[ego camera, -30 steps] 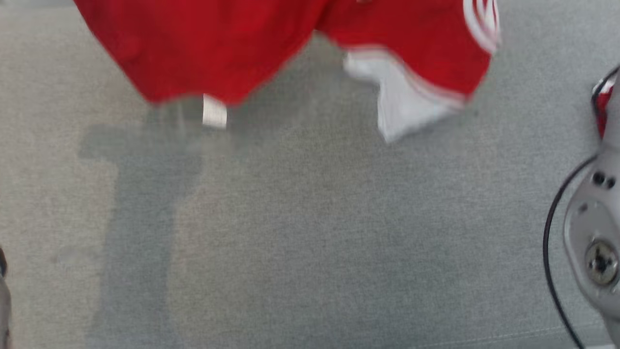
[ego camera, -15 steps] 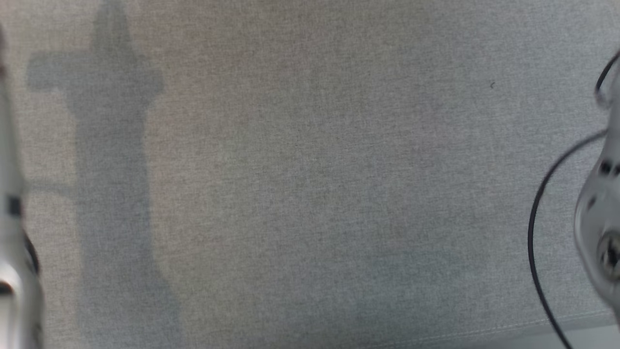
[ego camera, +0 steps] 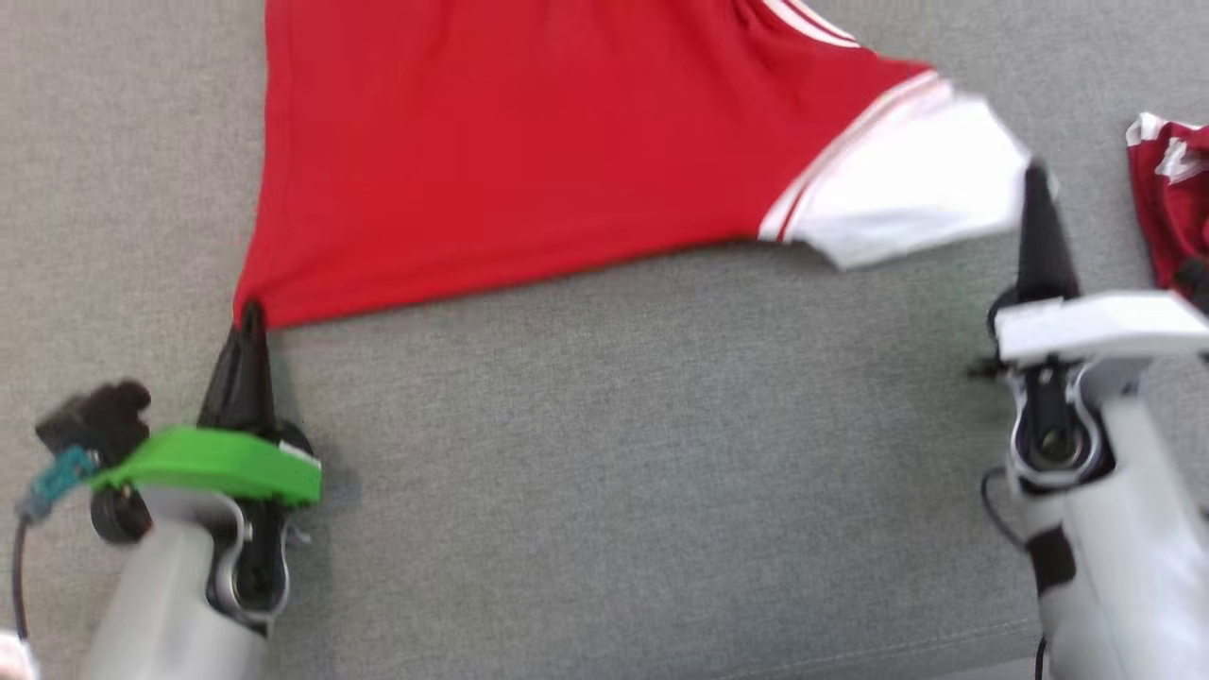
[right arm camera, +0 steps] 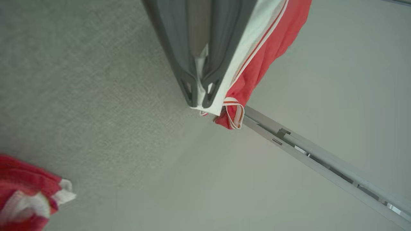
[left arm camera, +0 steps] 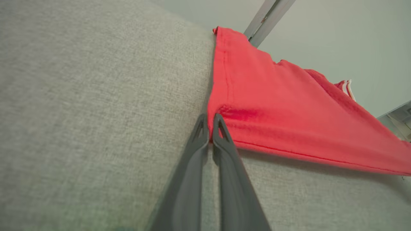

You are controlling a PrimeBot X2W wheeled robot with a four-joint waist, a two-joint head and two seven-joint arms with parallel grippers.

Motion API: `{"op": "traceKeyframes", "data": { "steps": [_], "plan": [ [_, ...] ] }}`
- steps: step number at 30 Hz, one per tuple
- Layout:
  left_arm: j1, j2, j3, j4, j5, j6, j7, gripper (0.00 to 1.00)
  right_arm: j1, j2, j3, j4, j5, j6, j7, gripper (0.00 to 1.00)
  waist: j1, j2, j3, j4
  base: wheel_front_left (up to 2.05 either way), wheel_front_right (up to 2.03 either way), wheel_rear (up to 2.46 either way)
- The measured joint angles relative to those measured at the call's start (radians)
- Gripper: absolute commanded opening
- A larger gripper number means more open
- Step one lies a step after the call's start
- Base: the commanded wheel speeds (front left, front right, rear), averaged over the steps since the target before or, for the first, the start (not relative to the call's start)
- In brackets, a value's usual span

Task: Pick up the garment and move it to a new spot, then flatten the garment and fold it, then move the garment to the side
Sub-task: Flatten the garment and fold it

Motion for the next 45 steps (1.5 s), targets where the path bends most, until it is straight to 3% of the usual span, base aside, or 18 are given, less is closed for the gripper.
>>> {"op": "traceKeyframes", "data": {
  "steps": [11,23,28,34,45],
  "plan": [
    [0.265,-0.138,0.09,-0.016,0.044,0.0,-0.004,0.0,0.335,-0.014,0.054,0.012,0.109,0.0,-0.045,0.0,0.0,0.0,-0.131,0.012,0.0,0.0,0.0],
    [0.475,-0.192,0.126,-0.088,0.078,0.0,-0.003,0.0,0.567,-0.022,0.065,-0.026,0.186,0.0,-0.062,0.0,-0.0001,0.0,-0.254,0.044,0.0,0.0,0.0],
    [0.464,-0.194,0.082,-0.174,0.082,0.0,-0.003,0.0,0.528,-0.021,0.056,-0.117,0.221,0.0,-0.065,0.0,-0.0001,0.0,-0.244,0.055,0.0,0.0,0.0],
    [0.313,-0.169,0.026,-0.23,0.091,0.0,-0.003,0.0,0.335,-0.031,0.066,-0.178,0.213,-0.001,-0.067,0.0,-0.0001,0.0,-0.188,0.059,0.0,0.0,0.0],
    [0.094,-0.168,0.0,-0.106,0.079,0.0,-0.003,0.0,0.014,-0.035,0.112,0.016,0.063,-0.001,-0.067,0.0,-0.0001,0.0,-0.078,0.071,0.0,0.0,0.0]
  ]
}}
